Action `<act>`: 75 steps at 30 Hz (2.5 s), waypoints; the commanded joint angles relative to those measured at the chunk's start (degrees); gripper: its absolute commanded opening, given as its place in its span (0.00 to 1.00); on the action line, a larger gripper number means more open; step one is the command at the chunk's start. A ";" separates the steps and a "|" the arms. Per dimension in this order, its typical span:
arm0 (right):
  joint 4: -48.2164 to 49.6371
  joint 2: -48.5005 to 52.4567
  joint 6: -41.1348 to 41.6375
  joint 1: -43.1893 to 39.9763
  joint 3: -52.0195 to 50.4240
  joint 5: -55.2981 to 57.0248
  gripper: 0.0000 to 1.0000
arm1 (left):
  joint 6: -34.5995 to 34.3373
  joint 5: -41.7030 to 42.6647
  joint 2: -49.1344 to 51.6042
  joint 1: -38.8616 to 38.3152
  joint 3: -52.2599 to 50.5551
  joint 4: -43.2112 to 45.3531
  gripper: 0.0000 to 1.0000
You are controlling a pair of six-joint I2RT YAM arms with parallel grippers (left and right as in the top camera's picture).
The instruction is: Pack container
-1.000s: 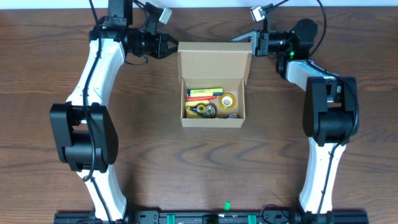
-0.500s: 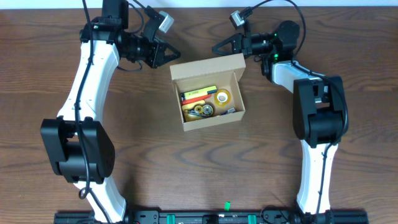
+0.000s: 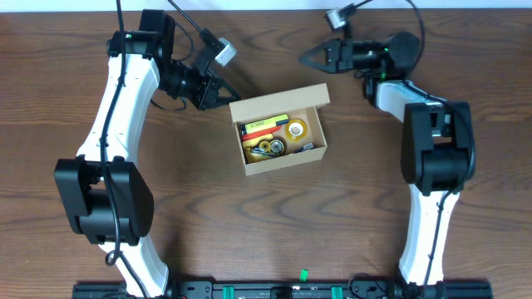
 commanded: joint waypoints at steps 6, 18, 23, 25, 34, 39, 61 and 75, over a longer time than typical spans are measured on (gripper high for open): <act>8.55 -0.37 8.55 -1.73 0.59 -0.74 0.02 | 5.46 -6.97 -1.29 -4.24 0.68 -4.42 0.06; 5.75 -0.37 -12.70 -3.69 0.61 4.70 0.01 | 5.22 -17.33 -1.27 -9.90 0.66 -5.14 0.06; -26.36 -0.37 -34.10 -3.76 0.61 22.51 0.01 | 0.55 -17.55 -1.27 -11.02 0.66 -2.58 0.06; -34.25 -0.37 -37.55 -3.91 0.61 32.35 0.01 | -4.17 -17.57 -1.27 -11.02 0.66 -0.20 0.06; -43.19 -0.39 -44.83 -6.64 6.23 42.51 0.02 | -18.84 -21.31 -1.27 -11.17 0.68 2.32 0.06; -43.67 -0.92 -45.51 -7.50 12.57 35.17 0.02 | -18.82 -25.88 -1.27 -12.76 0.66 -3.85 0.06; -121.13 -29.75 -105.57 -0.20 16.85 55.71 0.01 | -24.17 -28.04 -6.99 -17.05 -6.93 0.68 0.06; -141.06 -29.73 -109.77 9.70 6.93 60.06 0.01 | -22.34 -29.49 -22.84 -13.51 -7.43 -3.34 0.06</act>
